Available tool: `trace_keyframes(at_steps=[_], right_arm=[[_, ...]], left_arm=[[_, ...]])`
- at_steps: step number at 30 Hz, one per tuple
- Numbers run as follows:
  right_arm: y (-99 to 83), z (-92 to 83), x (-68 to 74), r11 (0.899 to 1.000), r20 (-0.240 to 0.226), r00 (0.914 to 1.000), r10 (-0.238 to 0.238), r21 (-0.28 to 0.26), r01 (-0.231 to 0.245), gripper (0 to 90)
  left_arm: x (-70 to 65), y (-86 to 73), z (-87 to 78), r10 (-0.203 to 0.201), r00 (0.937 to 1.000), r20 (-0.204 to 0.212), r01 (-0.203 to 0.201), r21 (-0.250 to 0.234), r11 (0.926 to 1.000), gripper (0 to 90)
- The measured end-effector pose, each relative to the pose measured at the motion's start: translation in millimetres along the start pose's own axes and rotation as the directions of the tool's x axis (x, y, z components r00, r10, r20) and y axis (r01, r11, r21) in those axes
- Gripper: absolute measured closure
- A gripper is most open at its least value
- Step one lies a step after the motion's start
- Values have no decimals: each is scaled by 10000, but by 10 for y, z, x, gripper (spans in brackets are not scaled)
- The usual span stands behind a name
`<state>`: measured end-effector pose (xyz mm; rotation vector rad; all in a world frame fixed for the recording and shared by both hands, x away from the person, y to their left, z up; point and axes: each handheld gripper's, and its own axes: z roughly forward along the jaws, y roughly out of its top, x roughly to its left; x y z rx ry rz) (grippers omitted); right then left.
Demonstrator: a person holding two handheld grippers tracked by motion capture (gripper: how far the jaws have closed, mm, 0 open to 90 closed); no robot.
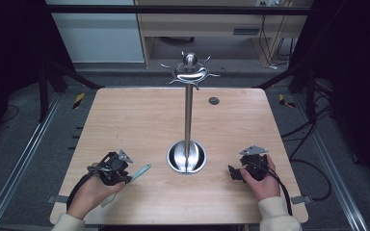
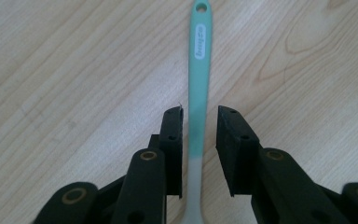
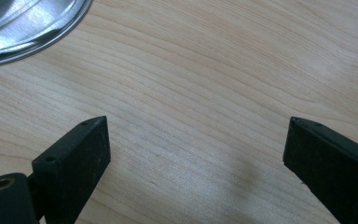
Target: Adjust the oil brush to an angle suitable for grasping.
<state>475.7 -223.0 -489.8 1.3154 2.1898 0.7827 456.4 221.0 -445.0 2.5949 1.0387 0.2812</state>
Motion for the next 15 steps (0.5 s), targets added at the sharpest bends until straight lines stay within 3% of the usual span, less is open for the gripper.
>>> trace_keyframes(at_steps=[8, 15], right_arm=[[-1, 1, 0, 10000, 8, 10000, -43, -8, 43, 80], [0, 2, -1, 10000, -6, 10000, -28, -11, 28, 80]], left_arm=[[11, 11, 49, 199, 9996, 179, -213, 826, 9964, 671], [37, -5, 110, 158, 9994, 299, -191, 1146, 9932, 675]])
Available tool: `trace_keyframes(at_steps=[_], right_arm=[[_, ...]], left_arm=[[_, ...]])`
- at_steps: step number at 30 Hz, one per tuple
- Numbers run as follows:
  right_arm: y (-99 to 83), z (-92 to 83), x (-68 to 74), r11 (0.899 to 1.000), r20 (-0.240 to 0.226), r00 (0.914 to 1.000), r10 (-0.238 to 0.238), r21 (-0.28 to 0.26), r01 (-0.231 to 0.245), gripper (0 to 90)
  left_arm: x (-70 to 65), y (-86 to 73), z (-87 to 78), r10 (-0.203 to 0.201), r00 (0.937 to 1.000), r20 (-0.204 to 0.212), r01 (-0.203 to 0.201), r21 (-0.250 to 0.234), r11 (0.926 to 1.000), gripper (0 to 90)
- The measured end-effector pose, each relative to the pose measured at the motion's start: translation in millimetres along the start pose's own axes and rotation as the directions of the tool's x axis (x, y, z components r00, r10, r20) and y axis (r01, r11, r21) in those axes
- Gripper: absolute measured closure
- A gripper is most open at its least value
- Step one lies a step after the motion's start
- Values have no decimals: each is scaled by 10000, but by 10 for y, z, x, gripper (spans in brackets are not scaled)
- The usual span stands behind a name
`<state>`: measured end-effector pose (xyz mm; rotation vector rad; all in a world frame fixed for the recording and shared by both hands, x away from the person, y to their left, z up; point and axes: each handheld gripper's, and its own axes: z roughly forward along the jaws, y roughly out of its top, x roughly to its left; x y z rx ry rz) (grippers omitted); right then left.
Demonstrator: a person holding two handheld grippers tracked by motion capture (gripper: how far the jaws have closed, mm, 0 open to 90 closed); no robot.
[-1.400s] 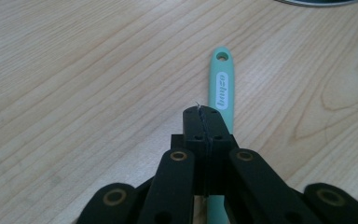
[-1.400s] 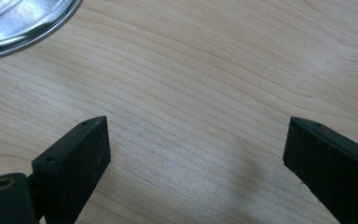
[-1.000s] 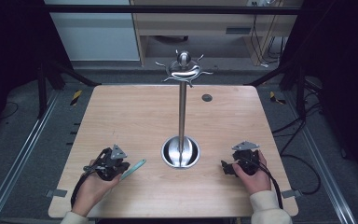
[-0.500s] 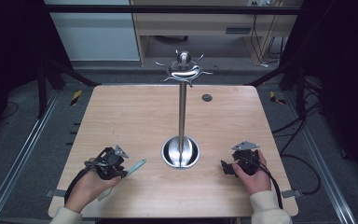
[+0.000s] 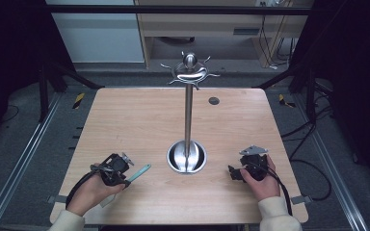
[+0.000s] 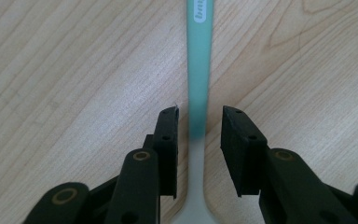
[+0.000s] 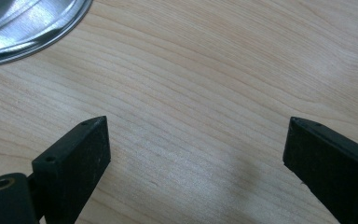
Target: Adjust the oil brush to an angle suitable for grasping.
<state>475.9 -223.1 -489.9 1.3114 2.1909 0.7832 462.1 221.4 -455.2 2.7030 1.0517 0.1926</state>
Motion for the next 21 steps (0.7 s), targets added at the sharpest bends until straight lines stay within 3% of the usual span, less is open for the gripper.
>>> trace_keyframes(at_steps=[7, 21], right_arm=[[0, 0, -1, 10000, 18, 10000, -20, 19, 20, 80], [-1, 0, 0, 10000, 0, 10000, -8, 28, 8, 80]], left_arm=[[16, -29, 45, 127, 9999, 106, -131, 349, 9993, 682], [45, -28, 59, 166, 9995, 287, -180, 498, 9986, 729]])
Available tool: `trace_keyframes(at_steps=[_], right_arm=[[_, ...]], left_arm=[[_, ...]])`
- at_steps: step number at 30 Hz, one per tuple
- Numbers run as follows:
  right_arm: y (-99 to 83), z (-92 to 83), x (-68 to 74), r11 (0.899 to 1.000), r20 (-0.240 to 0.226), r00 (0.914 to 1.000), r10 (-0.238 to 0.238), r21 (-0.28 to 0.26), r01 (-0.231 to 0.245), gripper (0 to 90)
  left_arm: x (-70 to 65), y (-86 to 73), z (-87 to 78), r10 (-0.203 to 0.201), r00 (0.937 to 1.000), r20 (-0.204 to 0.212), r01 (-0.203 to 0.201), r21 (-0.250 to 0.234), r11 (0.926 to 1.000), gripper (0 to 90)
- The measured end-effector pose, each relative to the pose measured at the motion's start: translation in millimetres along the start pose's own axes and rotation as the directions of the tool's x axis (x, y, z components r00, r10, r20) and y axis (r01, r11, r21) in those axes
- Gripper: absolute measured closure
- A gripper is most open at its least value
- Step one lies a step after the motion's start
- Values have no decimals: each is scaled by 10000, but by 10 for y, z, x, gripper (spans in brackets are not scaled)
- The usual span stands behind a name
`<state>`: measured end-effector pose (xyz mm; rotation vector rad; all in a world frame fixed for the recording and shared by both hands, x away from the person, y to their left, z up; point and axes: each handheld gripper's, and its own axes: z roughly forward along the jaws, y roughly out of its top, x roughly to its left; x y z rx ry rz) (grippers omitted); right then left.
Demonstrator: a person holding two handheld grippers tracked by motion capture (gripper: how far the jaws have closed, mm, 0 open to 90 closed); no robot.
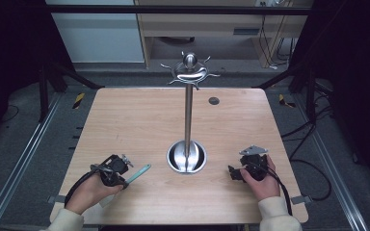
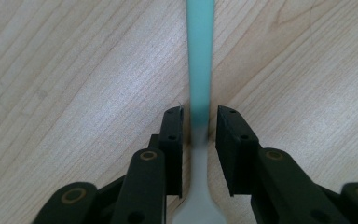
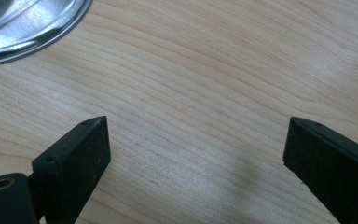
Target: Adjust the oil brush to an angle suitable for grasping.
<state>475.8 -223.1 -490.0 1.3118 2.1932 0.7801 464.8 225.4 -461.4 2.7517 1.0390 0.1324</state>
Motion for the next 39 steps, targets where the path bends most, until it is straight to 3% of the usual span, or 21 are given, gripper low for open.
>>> trace_keyframes(at_steps=[15, 21, 26, 28, 30, 39], right_arm=[[-1, 0, -3, 10000, -8, 10000, -11, 1, 11, 80], [-2, 1, -4, 10000, -5, 10000, -4, 9, 4, 80], [-3, 6, -1, 10000, 10, 10000, 7, 36, -7, 80], [-4, 9, -1, 10000, 26, 10000, -6, 40, 6, 80], [-4, 7, -1, 10000, 14, 10000, 5, 47, -5, 80], [-6, 12, -1, 10000, 22, 10000, 57, 53, -57, 80]], left_arm=[[12, 1, 22, 60, 10000, 76, -61, 58, 10000, 803], [-7, -4, 14, 238, 9996, -156, -238, 28, 9997, 817], [-15, -14, -113, 189, 9995, -257, -209, -766, 9968, 818], [-16, -14, -139, 169, 9996, -233, -189, -878, 9960, 818], [-27, -16, -212, 126, 9995, -278, -161, -1328, 9910, 819], [-59, -14, -359, 171, 9994, -285, -228, -2129, 9768, 819]])
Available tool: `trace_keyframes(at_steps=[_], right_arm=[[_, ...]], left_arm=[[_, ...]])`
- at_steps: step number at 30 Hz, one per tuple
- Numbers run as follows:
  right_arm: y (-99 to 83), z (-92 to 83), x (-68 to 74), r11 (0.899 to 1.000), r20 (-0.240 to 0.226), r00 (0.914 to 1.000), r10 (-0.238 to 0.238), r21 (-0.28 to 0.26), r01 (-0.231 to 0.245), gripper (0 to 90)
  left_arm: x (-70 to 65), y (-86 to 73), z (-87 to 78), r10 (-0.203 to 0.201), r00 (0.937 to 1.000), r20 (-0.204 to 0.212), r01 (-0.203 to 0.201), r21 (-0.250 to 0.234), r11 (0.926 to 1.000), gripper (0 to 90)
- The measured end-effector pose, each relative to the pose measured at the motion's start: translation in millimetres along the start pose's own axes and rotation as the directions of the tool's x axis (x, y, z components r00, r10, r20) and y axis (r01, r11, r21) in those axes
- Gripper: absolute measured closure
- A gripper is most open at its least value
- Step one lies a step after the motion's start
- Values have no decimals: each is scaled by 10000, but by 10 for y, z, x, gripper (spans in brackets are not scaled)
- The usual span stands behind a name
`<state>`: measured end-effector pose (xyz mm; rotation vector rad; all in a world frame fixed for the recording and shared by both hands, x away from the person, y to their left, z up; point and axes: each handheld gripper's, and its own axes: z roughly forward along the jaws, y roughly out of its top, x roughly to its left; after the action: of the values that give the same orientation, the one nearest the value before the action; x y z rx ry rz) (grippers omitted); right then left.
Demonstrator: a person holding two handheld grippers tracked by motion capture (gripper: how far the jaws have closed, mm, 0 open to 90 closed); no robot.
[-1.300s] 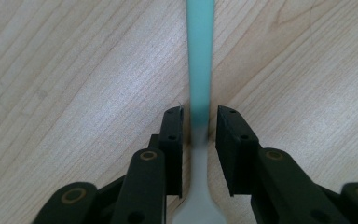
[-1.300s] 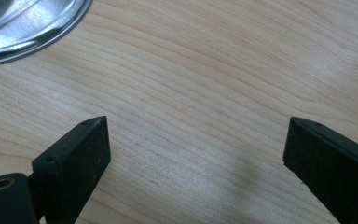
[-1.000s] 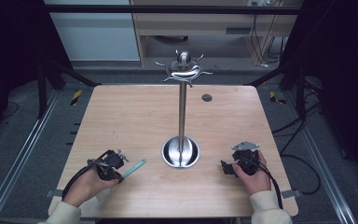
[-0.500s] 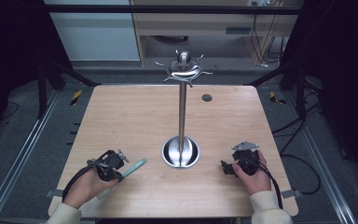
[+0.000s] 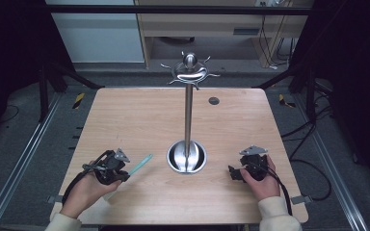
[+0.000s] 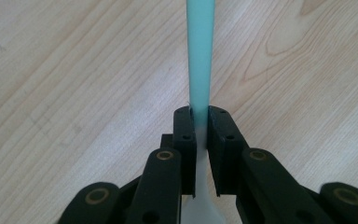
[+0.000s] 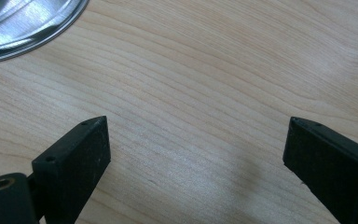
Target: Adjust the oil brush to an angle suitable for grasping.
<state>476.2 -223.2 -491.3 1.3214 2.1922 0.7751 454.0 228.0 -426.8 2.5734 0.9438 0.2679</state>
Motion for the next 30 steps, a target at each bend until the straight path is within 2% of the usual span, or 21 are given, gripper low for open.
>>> trace_keyframes(at_steps=[7, 9, 11, 20, 30], right_arm=[[1, 1, -1, 10000, -6, 10000, 16, -26, -16, 80], [0, 6, -3, 10000, 13, 10000, -28, 20, 28, 80], [-1, 9, -7, 10000, 18, 10000, -56, 17, 56, 79], [0, 5, -1, 10000, 27, 10000, -4, 34, 4, 80], [0, 3, -3, 10000, 23, 10000, 5, 36, -5, 80]], left_arm=[[-28, 26, -93, 21, 10000, -32, -23, -567, 9984, 820], [-46, 31, -137, 17, 10000, -11, -18, -876, 9962, 820], [-54, 32, -151, 51, 9999, -90, -60, -943, 9955, 820], [-126, 73, -309, 80, 9997, -212, -118, -1862, 9824, 820], [-138, 126, -410, 95, 9992, -377, -179, -2284, 9734, 820]])
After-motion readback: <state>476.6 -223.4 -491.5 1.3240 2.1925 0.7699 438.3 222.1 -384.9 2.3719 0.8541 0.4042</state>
